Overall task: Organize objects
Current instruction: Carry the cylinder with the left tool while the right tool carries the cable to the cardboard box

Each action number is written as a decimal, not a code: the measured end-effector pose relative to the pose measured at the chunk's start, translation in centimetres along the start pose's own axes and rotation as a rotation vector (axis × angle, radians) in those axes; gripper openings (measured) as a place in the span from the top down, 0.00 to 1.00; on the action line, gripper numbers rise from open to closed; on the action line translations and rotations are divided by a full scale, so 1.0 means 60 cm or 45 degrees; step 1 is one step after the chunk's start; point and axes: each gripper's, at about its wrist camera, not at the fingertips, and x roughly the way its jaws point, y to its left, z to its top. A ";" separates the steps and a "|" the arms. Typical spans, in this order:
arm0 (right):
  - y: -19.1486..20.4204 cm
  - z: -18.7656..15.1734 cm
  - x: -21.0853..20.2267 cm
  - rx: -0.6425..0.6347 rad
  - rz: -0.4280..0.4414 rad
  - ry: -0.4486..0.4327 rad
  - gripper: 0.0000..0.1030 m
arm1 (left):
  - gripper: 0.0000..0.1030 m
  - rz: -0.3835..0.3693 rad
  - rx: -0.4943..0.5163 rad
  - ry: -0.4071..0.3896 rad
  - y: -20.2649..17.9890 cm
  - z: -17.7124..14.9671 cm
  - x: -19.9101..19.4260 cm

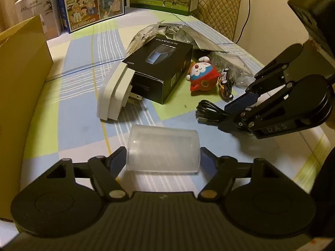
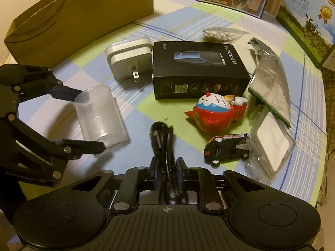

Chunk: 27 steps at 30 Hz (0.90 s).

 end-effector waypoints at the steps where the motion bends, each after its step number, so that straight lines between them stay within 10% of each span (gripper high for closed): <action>1: -0.001 -0.001 -0.001 0.019 -0.004 -0.001 0.89 | 0.34 0.005 0.009 0.001 -0.001 0.000 0.001; 16: 0.042 0.022 -0.140 0.315 0.056 -0.249 0.89 | 0.34 0.031 -0.009 -0.084 0.013 0.005 -0.086; 27: 0.212 0.189 -0.183 0.324 0.301 -0.422 0.89 | 0.34 0.179 -0.057 -0.263 0.105 0.021 -0.263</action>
